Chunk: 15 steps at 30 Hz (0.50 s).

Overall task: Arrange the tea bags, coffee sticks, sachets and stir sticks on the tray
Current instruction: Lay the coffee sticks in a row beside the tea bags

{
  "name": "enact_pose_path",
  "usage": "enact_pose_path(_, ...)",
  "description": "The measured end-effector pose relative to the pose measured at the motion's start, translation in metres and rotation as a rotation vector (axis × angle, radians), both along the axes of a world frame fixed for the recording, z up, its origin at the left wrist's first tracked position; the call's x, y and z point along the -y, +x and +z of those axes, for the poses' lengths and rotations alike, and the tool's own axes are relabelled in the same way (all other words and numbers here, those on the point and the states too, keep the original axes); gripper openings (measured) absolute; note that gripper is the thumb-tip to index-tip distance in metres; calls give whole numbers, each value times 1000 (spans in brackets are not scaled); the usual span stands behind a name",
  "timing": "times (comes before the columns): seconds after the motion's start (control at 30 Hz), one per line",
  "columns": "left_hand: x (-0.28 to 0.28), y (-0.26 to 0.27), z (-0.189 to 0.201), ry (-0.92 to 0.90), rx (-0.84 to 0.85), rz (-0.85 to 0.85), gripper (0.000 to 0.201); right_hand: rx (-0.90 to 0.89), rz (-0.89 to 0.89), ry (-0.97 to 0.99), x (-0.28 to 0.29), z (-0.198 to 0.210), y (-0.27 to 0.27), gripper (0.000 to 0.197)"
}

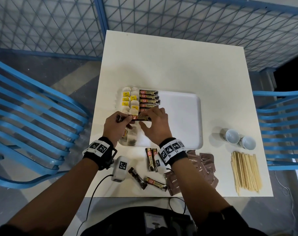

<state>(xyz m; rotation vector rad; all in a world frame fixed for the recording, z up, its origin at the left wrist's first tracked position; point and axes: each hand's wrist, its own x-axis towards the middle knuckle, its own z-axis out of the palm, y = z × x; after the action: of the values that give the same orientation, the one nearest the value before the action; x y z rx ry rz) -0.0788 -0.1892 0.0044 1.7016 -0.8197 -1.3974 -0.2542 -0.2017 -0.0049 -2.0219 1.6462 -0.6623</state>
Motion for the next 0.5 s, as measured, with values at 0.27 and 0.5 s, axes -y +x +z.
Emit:
enact_pose_path(0.27,-2,10,2,68,89,-47,16,-100,-108,141,0,-22,-29,33)
enact_pose_path(0.5,-9,14,4,6,217,-190,9,-239,-104,168,-8,-33,-23,30)
